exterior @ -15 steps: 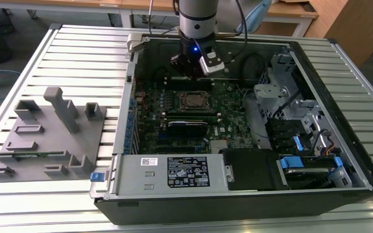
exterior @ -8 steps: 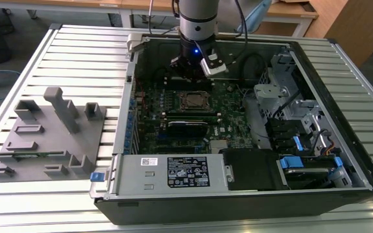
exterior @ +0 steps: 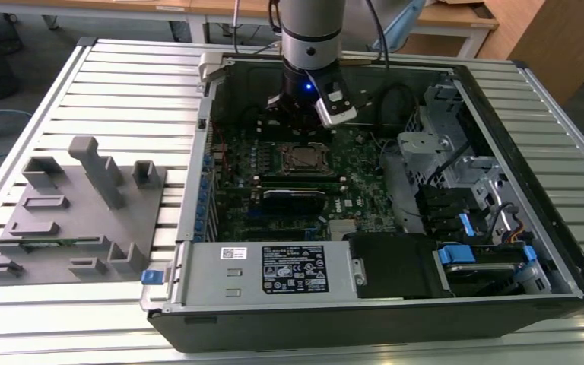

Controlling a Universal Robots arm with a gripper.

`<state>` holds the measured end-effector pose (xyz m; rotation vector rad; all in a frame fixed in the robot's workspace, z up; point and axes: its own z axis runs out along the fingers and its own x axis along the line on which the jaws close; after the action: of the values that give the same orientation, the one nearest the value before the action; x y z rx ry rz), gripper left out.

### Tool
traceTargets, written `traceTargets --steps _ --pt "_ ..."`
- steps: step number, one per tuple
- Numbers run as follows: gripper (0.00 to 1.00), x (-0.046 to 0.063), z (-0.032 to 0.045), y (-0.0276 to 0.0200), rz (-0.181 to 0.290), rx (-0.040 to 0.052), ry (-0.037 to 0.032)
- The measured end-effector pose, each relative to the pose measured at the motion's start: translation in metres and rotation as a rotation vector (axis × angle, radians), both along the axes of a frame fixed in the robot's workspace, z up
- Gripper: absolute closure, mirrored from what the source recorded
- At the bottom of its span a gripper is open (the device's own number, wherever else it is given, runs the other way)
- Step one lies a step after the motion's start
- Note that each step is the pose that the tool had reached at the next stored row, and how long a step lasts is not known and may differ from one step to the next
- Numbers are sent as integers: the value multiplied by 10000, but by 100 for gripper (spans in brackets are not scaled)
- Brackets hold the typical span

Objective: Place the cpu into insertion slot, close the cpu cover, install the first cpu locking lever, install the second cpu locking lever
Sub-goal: 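Install the first cpu locking lever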

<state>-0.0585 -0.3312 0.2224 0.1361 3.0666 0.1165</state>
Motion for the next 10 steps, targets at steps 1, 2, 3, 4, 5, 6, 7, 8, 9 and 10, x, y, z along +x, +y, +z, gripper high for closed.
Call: traceTargets --steps 1,2,3,4,5,6,7,8,9,10 --pt "89 0 0 -22 10 0 0" --pt "89 0 0 -45 20 0 0" --pt "89 0 0 -69 28 1 0" --pt "89 0 0 -95 35 0 0" --pt "89 0 0 -119 43 0 0" --pt "89 0 -1 -143 51 1 0" --pt "89 0 0 -165 59 1 0" --pt "89 0 -1 -177 64 0 -1" --pt "89 0 -2 -179 64 -11 -1" --pt "89 0 -3 -180 63 -16 0"
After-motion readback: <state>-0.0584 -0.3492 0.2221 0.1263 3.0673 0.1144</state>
